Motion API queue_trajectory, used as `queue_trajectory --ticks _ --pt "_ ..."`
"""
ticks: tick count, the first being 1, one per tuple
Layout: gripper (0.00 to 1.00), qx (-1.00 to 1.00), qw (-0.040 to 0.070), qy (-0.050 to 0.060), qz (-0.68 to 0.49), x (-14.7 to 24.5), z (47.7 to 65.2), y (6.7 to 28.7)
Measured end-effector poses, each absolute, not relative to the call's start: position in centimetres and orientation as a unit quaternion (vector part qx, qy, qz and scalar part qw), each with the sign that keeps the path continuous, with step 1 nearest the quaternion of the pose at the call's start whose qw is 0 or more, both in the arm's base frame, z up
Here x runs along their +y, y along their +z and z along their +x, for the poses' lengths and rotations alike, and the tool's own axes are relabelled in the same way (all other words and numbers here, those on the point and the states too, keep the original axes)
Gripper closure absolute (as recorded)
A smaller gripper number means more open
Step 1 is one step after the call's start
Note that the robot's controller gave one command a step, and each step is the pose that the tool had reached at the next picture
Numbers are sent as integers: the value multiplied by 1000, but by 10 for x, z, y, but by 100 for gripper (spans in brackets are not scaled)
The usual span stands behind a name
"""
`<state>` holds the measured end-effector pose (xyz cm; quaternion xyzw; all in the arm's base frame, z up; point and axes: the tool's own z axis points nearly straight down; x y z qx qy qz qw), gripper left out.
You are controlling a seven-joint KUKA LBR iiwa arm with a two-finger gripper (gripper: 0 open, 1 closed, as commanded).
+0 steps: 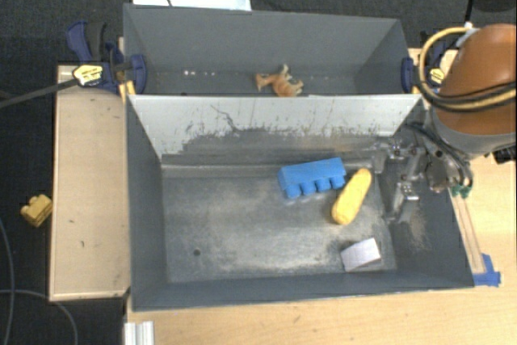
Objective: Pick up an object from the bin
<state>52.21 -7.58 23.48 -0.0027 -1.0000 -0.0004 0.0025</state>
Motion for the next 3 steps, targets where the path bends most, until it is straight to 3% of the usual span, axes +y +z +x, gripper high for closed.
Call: queue_trajectory --ticks 1,2,3 --pt "0 -1000 -2 0 -1 -75 524 239" --pt "0 -1000 -7 1 8 -72 558 203" --pt "0 -1000 -3 0 -6 -70 558 149"
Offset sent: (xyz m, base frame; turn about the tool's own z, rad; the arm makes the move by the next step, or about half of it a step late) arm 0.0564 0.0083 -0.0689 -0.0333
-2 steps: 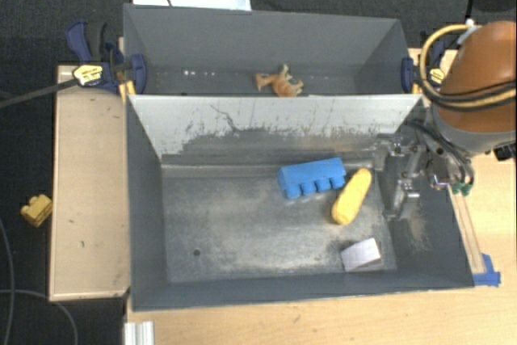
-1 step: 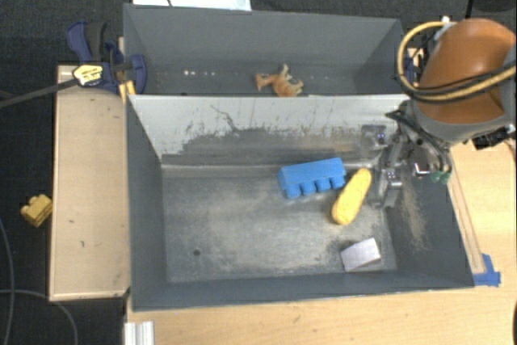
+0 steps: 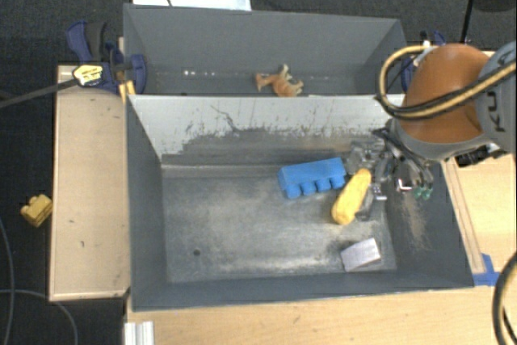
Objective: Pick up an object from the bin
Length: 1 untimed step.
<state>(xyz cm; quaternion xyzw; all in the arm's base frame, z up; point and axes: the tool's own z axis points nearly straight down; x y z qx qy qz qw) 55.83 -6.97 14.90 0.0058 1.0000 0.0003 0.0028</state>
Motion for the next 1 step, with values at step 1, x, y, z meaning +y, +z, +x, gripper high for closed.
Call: queue_trajectory --ticks 1 --pt "0 1000 2 0 -25 -85 540 104"
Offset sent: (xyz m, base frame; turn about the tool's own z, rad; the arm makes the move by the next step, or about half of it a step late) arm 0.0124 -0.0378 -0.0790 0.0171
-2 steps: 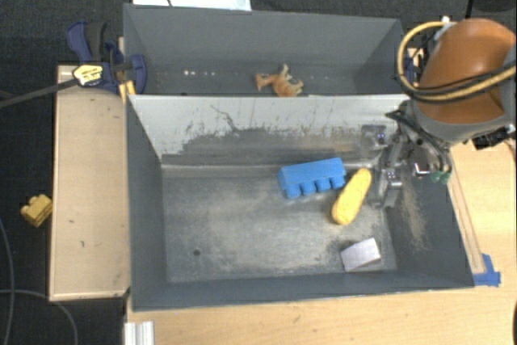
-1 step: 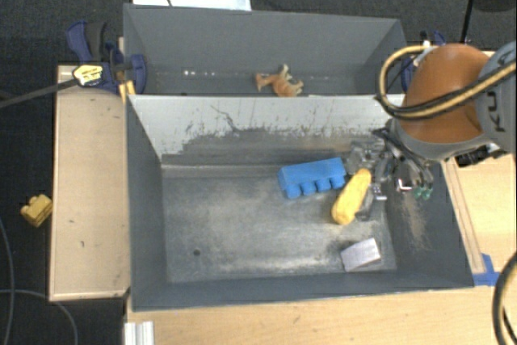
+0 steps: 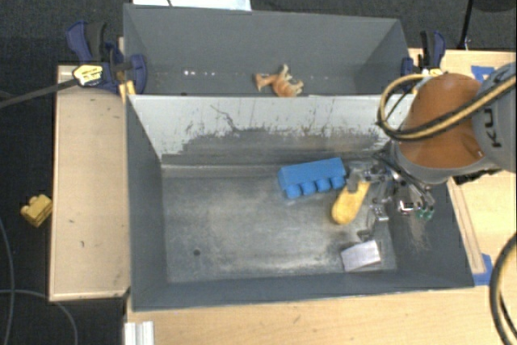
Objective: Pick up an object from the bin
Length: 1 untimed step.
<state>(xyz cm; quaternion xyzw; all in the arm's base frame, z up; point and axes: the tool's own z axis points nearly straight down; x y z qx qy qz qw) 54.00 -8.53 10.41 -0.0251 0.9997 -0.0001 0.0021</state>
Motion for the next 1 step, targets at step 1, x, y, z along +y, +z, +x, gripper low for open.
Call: queue_trajectory --ticks 1 --pt "0 1000 2 0 5 -102 563 79"
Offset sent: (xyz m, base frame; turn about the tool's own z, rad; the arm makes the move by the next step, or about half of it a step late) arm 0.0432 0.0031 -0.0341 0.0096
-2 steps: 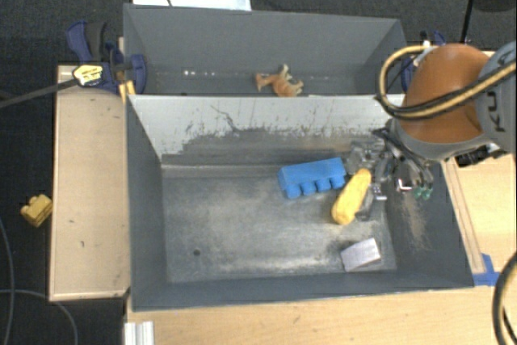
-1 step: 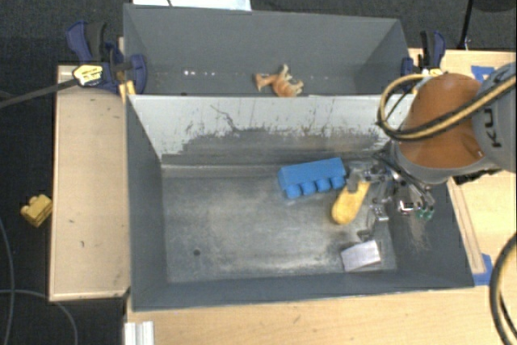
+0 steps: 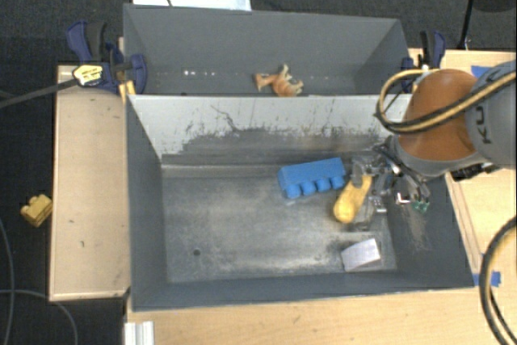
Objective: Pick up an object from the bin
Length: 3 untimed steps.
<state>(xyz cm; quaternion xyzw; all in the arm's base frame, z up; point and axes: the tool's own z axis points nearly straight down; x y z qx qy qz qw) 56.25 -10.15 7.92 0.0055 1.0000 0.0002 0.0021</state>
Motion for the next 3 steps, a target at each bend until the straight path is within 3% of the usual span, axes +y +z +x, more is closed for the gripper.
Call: queue_trajectory --ticks 1,2,3 --pt "100 1000 1 0 -21 -82 584 71" --pt "100 1000 1 0 -22 -82 584 71" --pt "100 1000 3 0 -8 -86 566 242"
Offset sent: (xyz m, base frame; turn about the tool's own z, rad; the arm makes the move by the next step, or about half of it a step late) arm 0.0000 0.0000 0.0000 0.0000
